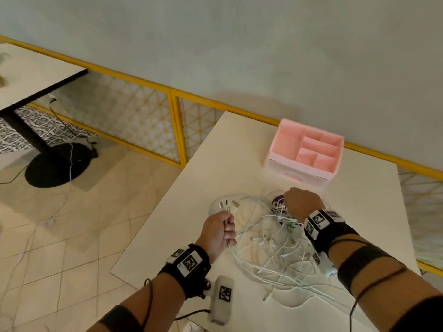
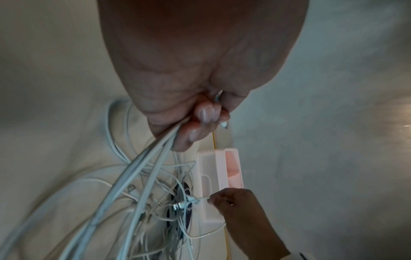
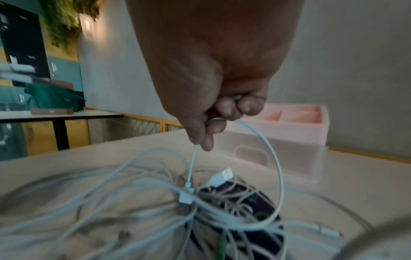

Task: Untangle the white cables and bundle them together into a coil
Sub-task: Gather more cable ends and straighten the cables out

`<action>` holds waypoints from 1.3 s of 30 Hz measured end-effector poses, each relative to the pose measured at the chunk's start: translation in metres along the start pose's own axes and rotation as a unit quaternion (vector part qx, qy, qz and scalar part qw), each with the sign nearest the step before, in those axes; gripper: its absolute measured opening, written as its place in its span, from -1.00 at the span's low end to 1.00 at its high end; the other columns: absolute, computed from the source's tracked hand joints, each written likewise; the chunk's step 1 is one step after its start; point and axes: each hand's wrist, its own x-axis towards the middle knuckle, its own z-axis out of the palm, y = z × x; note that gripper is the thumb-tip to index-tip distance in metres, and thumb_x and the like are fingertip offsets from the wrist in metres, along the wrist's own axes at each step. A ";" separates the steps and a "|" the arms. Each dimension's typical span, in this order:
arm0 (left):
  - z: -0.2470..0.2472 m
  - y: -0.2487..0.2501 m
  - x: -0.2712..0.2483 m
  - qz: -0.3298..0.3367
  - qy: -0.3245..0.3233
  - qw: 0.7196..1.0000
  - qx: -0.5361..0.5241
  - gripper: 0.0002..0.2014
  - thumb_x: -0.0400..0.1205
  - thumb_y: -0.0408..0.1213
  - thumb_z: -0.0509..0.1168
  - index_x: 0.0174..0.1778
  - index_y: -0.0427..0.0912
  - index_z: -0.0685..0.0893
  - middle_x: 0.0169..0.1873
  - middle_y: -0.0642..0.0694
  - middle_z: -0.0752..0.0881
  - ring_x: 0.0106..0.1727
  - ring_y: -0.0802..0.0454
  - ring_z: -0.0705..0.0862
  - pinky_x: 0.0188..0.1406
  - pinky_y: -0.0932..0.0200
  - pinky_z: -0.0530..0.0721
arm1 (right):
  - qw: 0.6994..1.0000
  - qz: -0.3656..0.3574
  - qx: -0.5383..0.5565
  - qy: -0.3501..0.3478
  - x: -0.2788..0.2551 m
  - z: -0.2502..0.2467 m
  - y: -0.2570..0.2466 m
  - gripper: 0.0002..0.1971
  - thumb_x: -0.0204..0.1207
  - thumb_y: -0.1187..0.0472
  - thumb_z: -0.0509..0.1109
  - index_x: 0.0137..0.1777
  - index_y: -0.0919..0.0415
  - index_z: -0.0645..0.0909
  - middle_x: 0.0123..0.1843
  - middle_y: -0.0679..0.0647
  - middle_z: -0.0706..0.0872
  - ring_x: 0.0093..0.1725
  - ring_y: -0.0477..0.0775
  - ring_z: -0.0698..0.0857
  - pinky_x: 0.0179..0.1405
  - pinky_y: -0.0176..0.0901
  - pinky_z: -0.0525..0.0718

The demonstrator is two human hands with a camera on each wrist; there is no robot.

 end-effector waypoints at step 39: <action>0.103 0.004 0.002 0.062 -0.129 0.988 0.052 -0.62 0.82 -0.01 0.11 -0.32 -0.05 0.39 -0.54 0.05 0.23 -0.66 0.17 0.14 -0.72 0.35 0.08 | 0.727 0.288 0.591 0.196 -0.159 0.035 0.052 -0.77 0.64 0.36 0.25 -0.13 0.18 0.72 -0.38 0.13 0.77 -0.44 0.05 0.69 -0.43 -0.21 0.59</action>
